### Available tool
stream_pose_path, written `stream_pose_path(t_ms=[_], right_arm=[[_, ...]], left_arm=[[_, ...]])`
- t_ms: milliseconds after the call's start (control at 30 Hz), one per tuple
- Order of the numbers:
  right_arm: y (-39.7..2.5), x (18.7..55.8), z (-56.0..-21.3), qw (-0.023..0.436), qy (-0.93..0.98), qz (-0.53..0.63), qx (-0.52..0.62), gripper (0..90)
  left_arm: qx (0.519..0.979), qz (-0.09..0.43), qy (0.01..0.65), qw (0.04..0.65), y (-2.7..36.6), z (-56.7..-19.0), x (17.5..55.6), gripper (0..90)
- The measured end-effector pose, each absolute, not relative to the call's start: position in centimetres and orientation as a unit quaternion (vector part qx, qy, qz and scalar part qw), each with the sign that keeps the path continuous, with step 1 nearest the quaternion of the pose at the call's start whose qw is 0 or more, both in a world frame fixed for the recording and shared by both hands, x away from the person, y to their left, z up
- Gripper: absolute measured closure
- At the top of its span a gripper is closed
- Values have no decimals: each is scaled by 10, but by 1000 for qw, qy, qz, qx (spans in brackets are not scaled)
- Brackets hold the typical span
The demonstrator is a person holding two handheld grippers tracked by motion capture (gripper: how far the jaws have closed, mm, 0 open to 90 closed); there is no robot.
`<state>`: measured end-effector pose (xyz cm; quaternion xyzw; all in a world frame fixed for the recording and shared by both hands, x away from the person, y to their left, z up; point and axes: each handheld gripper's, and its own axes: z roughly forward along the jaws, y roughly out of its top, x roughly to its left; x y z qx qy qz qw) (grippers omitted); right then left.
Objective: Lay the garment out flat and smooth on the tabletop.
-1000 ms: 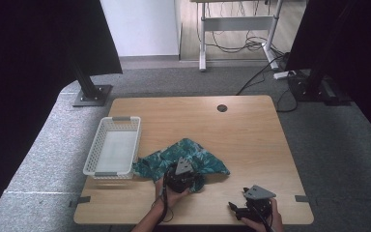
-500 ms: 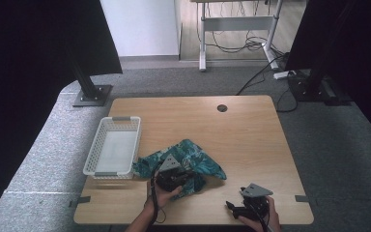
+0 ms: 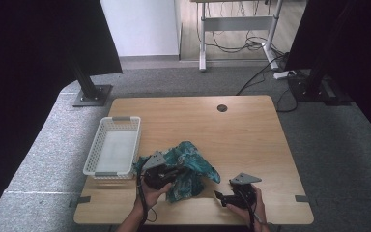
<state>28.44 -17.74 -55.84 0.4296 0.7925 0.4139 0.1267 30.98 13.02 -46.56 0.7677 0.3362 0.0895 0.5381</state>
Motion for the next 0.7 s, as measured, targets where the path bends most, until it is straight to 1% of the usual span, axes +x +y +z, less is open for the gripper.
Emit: stream_pose_path(t_ms=[167, 367, 533, 567, 700], right_arm=[[-169, 292, -556, 107, 787, 440, 418, 233], [-156, 309, -551, 99, 782, 458, 412, 232], [-150, 324, -551, 82, 778, 471, 408, 229], [-146, 329, -553, 71, 777, 473, 409, 227], [-136, 334, -555, 76, 785, 464, 403, 235]], left_arm=[[760, 91, 341, 545, 138, -460, 310, 870], [755, 96, 347, 549, 147, -456, 310, 870], [749, 97, 352, 552, 154, -455, 310, 870], [748, 99, 354, 553, 156, -454, 310, 870], [744, 102, 357, 555, 161, -452, 309, 870]])
